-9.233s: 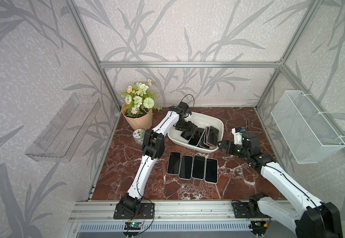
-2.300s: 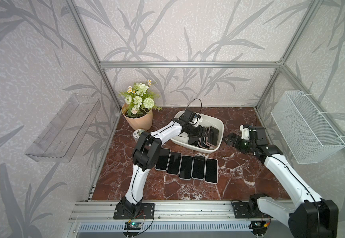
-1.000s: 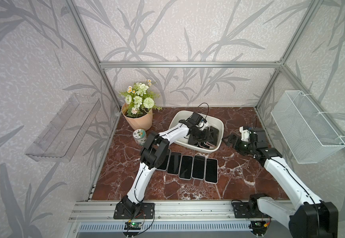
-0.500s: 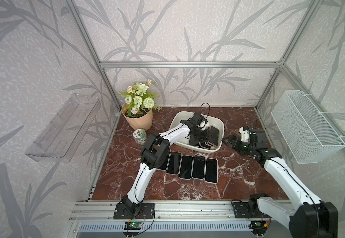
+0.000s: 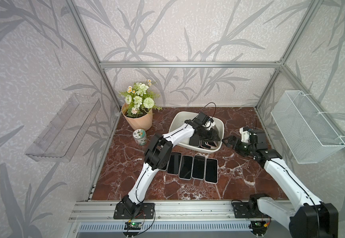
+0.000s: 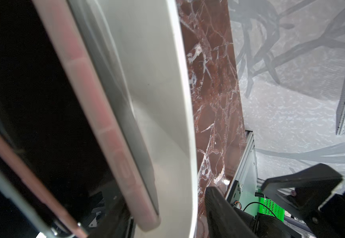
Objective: Take the phone out of the storage box
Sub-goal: Pick up the phone from the storage box.
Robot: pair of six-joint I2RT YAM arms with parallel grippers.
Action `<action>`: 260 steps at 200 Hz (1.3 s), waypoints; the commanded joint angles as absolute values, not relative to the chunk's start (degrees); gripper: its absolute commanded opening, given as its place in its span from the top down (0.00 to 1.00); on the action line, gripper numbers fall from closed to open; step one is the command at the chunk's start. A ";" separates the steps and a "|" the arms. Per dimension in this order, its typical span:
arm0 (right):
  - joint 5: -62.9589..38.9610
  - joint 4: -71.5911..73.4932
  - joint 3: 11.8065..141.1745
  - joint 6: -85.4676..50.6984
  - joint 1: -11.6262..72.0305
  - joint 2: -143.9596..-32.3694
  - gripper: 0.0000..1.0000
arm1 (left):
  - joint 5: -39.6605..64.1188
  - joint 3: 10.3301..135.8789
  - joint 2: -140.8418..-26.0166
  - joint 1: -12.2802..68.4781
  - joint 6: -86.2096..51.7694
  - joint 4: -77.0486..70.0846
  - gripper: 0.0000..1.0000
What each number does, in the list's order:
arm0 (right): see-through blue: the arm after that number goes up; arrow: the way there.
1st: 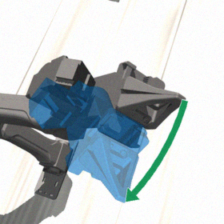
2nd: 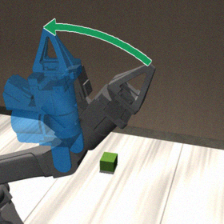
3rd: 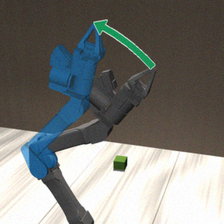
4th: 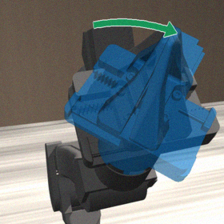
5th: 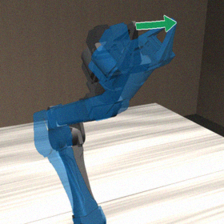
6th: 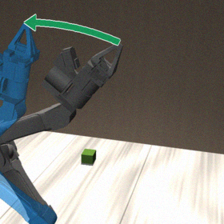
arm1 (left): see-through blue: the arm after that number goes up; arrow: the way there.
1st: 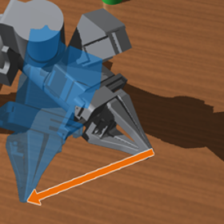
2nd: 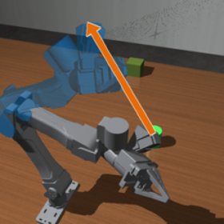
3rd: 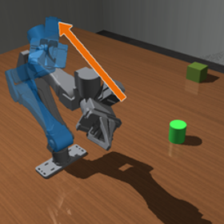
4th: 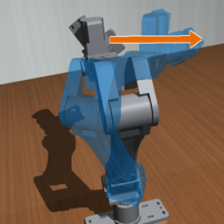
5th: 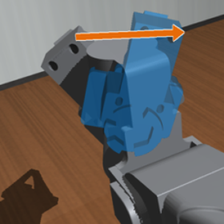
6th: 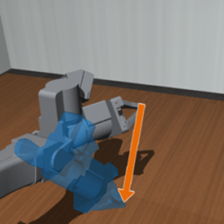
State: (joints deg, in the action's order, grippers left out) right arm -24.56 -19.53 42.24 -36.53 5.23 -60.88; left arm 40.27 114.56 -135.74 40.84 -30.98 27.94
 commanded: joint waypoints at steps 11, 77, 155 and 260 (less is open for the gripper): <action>-24.70 -19.16 41.95 -35.47 5.09 -59.42 0.01 | 38.53 120.44 -139.31 41.25 -28.07 33.92 0.44; -24.00 -20.28 42.31 -34.73 5.03 -58.54 0.01 | 36.60 133.49 -147.11 40.79 -26.35 42.23 0.55; -23.29 -21.09 43.04 -34.64 5.01 -58.38 0.01 | 37.64 135.75 -148.05 40.20 -27.29 42.15 0.94; -31.57 -17.15 45.63 -40.01 2.70 -57.21 0.01 | 48.26 110.31 -123.64 37.44 -38.50 17.54 0.94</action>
State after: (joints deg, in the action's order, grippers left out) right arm -25.47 -21.06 44.91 -36.73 3.95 -58.08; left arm 41.71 116.29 -132.94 38.44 -32.91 32.53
